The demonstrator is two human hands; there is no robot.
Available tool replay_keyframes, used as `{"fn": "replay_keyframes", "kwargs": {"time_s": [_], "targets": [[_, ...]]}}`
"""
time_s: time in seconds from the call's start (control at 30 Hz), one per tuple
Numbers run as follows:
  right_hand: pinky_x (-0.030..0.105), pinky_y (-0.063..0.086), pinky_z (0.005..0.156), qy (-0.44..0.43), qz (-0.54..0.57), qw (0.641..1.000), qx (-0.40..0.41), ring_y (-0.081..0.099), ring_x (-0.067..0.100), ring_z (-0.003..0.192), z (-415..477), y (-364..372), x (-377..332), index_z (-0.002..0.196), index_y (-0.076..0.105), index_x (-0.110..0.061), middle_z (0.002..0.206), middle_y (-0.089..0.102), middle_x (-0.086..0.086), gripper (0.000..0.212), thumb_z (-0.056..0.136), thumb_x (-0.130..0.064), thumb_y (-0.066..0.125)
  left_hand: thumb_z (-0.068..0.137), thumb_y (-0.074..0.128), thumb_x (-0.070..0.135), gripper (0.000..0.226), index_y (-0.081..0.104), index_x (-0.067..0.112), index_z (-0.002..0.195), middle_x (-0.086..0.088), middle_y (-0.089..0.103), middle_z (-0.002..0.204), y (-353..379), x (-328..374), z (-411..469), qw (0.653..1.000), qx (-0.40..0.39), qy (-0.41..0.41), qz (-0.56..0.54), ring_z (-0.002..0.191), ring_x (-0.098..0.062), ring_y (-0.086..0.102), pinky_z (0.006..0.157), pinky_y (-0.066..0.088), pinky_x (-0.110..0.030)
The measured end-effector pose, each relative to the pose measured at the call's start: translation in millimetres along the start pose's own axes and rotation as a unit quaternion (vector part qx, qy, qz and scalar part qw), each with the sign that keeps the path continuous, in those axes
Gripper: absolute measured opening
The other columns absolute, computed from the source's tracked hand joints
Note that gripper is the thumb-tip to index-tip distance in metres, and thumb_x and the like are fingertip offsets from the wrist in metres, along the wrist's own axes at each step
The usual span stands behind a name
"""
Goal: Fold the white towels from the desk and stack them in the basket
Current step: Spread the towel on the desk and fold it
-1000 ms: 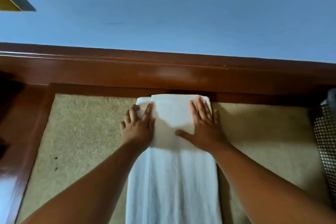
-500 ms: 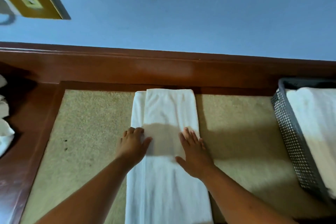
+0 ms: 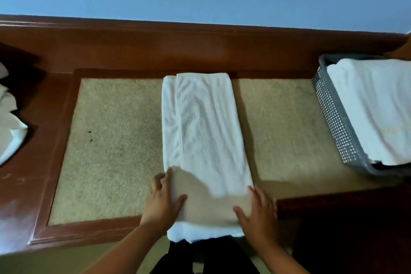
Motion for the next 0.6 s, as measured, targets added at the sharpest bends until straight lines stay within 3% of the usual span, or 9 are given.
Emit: {"fn": "replay_keyframes", "kwargs": {"time_s": [0.07, 0.17, 0.23, 0.27, 0.3, 0.37, 0.43, 0.5, 0.6], "targets": [[0.052, 0.036, 0.108, 0.115, 0.102, 0.986, 0.06, 0.048, 0.035, 0.125, -25, 6, 5, 0.135, 0.055, -0.014, 0.14, 0.047, 0.013, 0.072, 0.076, -0.045, 0.083, 0.09, 0.068, 0.047, 0.092, 0.014, 0.021, 0.16, -0.003, 0.023, 0.144, 0, -2, -13, 1.0, 0.001, 0.006, -0.025, 0.12, -0.03, 0.05, 0.099, 0.048, -0.045], [0.045, 0.046, 0.093, 0.358, 0.338, 0.868, 0.067, 0.052, 0.032, 0.11, -46, 12, 11, 0.131, 0.049, -0.008, 0.134, 0.044, 0.016, 0.067, 0.081, -0.038, 0.081, 0.086, 0.075, 0.039, 0.082, 0.033, 0.016, 0.152, -0.003, 0.028, 0.137, 7, -9, -45, 0.996, 0.047, 0.02, -0.072, 0.112, -0.025, 0.05, 0.091, 0.053, -0.045], [0.039, 0.042, 0.086, 0.412, 0.434, 0.801, 0.012, 0.055, 0.025, 0.095, -49, 15, 13, 0.115, 0.057, -0.008, 0.119, 0.056, 0.013, 0.031, 0.094, -0.028, 0.067, 0.082, 0.076, 0.042, 0.065, 0.047, 0.012, 0.131, -0.003, 0.037, 0.124, 15, -14, -66, 0.988, 0.107, 0.029, -0.107, 0.105, -0.013, 0.045, 0.085, 0.052, -0.039], [0.037, 0.041, 0.083, 0.418, 0.461, 0.782, -0.028, 0.056, 0.021, 0.088, -46, 16, 13, 0.102, 0.06, -0.012, 0.109, 0.061, 0.01, 0.009, 0.096, -0.018, 0.062, 0.08, 0.076, 0.044, 0.058, 0.049, 0.013, 0.12, -0.001, 0.04, 0.115, 19, -14, -74, 0.983, 0.126, 0.019, -0.13, 0.098, -0.008, 0.043, 0.083, 0.05, -0.036], [0.036, 0.041, 0.078, 0.418, 0.471, 0.774, -0.063, 0.056, 0.02, 0.084, -44, 16, 14, 0.094, 0.061, -0.016, 0.1, 0.063, 0.008, 0.005, 0.092, -0.011, 0.062, 0.078, 0.078, 0.043, 0.052, 0.049, 0.015, 0.112, 0.002, 0.042, 0.108, 24, -15, -83, 0.98, 0.126, -0.007, -0.157, 0.092, -0.006, 0.044, 0.081, 0.05, -0.035], [0.036, 0.047, 0.076, 0.402, 0.452, 0.786, -0.126, 0.061, 0.027, 0.088, -47, 29, 22, 0.098, 0.064, -0.013, 0.096, 0.067, 0.011, 0.019, 0.079, -0.011, 0.07, 0.074, 0.087, 0.035, 0.053, 0.047, 0.019, 0.106, 0.005, 0.043, 0.103, 43, -25, -106, 0.97, 0.1, -0.101, -0.198, 0.091, -0.009, 0.049, 0.084, 0.051, -0.039], [0.039, 0.049, 0.083, 0.375, 0.396, 0.821, -0.169, 0.062, 0.026, 0.097, -46, 35, 30, 0.107, 0.066, -0.016, 0.104, 0.069, 0.007, 0.034, 0.074, -0.017, 0.077, 0.069, 0.09, 0.04, 0.065, 0.044, 0.019, 0.11, 0.004, 0.044, 0.107, 61, -35, -118, 0.948, 0.064, -0.208, -0.232, 0.101, -0.019, 0.054, 0.092, 0.05, -0.039], [0.034, 0.045, 0.075, 0.331, 0.346, 0.858, -0.188, 0.061, 0.02, 0.093, -46, 35, 32, 0.104, 0.065, -0.021, 0.104, 0.069, 0.003, 0.025, 0.081, -0.016, 0.075, 0.064, 0.091, 0.046, 0.08, 0.038, 0.019, 0.118, 0.0, 0.047, 0.113, 69, -37, -118, 0.903, 0.036, -0.296, -0.311, 0.109, -0.023, 0.054, 0.095, 0.046, -0.038], [0.032, 0.047, 0.068, 0.289, 0.324, 0.884, -0.172, 0.064, 0.02, 0.086, -46, 31, 37, 0.093, 0.066, -0.02, 0.093, 0.071, 0.004, 0.012, 0.084, -0.011, 0.067, 0.058, 0.095, 0.044, 0.097, 0.031, 0.016, 0.124, -0.002, 0.048, 0.116, 75, -28, -105, 0.848, 0.036, -0.322, -0.419, 0.104, -0.016, 0.053, 0.094, 0.041, -0.034]]}}
Point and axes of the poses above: each hand's wrist, its own z-axis towards the middle knuckle, its own y-axis out of the palm, x = y × z, the point moved 2 cm from there along z, towards the middle knuckle
